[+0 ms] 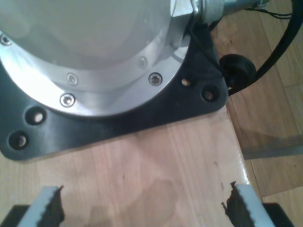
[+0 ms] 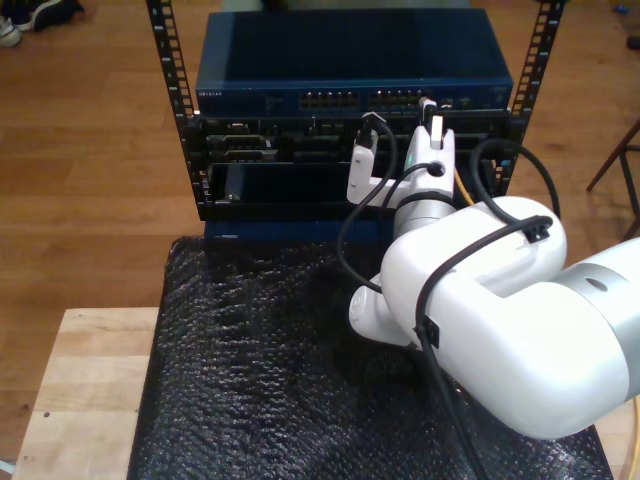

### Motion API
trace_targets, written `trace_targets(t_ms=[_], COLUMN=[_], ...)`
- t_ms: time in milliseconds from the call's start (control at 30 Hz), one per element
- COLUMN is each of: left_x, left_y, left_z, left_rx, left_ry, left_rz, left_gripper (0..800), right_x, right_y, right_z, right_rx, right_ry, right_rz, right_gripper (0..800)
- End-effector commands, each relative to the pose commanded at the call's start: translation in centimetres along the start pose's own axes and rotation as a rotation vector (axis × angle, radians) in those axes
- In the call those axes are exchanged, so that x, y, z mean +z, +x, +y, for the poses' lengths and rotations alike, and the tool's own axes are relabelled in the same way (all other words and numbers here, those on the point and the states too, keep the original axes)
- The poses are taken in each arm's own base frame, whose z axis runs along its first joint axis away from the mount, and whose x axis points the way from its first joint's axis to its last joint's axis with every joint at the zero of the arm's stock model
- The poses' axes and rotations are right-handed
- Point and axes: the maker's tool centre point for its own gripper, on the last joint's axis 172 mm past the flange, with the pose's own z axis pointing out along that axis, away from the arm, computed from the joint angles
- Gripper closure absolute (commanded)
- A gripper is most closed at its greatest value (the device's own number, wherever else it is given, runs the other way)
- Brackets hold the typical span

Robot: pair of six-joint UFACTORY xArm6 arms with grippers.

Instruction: Grab the cable and plug it in

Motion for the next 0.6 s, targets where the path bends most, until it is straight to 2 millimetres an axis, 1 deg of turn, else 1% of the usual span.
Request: trace_targets(t_ms=[333,467,600], left_x=[0.0,0.0,0.0], left_y=[0.0,0.0,0.0], left_z=[0.0,0.0,0.0], left_rx=[0.0,0.0,0.0], left_ry=[0.0,0.0,0.0], left_rz=[0.0,0.002,0.002], left_gripper=[0,0,0], right_x=[0.9,1.4,1.3], right_y=[0.5,-0.2,-0.2], right_z=[0.5,0.5,0.3], right_rx=[0.014,0.014,0.012], right_ry=[-0.023,-0.025,-0.022], right_rz=[-0.002,-0.014,-0.014], right_gripper=[800,800,800])
